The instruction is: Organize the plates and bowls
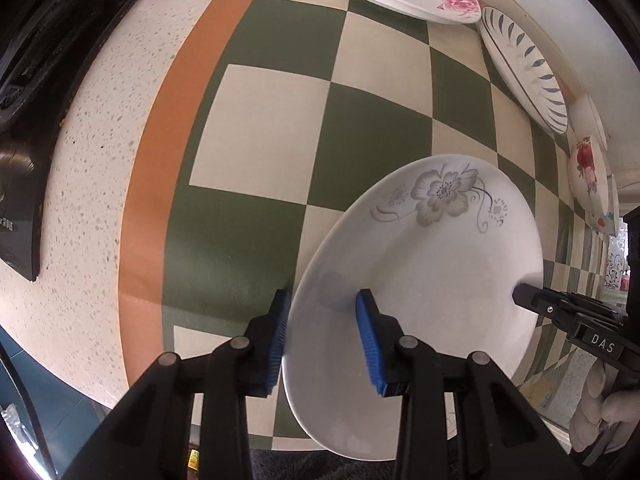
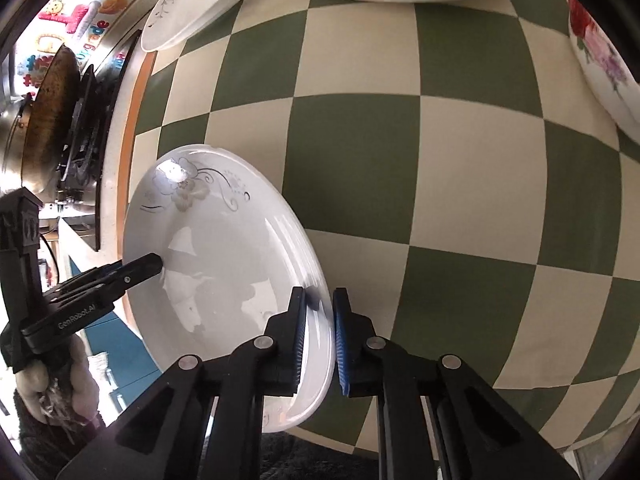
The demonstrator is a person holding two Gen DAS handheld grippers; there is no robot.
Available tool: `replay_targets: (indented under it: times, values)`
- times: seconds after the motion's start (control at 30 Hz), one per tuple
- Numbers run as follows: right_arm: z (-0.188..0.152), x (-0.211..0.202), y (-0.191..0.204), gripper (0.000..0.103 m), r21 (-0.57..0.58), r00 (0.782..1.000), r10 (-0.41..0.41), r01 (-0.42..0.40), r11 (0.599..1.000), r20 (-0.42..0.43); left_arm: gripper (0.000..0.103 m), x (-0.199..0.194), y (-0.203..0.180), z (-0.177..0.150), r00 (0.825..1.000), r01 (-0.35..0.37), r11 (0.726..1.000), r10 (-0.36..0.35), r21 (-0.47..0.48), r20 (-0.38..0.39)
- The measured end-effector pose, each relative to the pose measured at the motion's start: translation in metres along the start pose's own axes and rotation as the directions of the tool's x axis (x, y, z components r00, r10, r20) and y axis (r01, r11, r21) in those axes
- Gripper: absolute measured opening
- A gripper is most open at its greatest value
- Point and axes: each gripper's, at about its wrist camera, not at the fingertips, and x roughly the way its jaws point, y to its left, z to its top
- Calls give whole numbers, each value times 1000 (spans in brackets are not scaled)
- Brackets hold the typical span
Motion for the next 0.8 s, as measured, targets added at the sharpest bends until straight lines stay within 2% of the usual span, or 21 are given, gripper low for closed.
replay_targets:
  times: [0.2, 0.47, 0.8]
  values:
    - [-4, -6, -4, 16, 35, 1000, 3, -3, 999, 14, 31, -1, -12, 15, 1000, -2, 1000, 2, 26, 1]
    - [-3, -34, -22, 16, 57, 999, -5, 2, 998, 49, 31, -7, -52, 28, 1000, -14, 996, 13, 84, 11]
    - [-8, -73, -72, 16, 109, 997, -9, 1, 994, 71, 31, -2, -116, 46, 1000, -9, 985, 9, 171, 0]
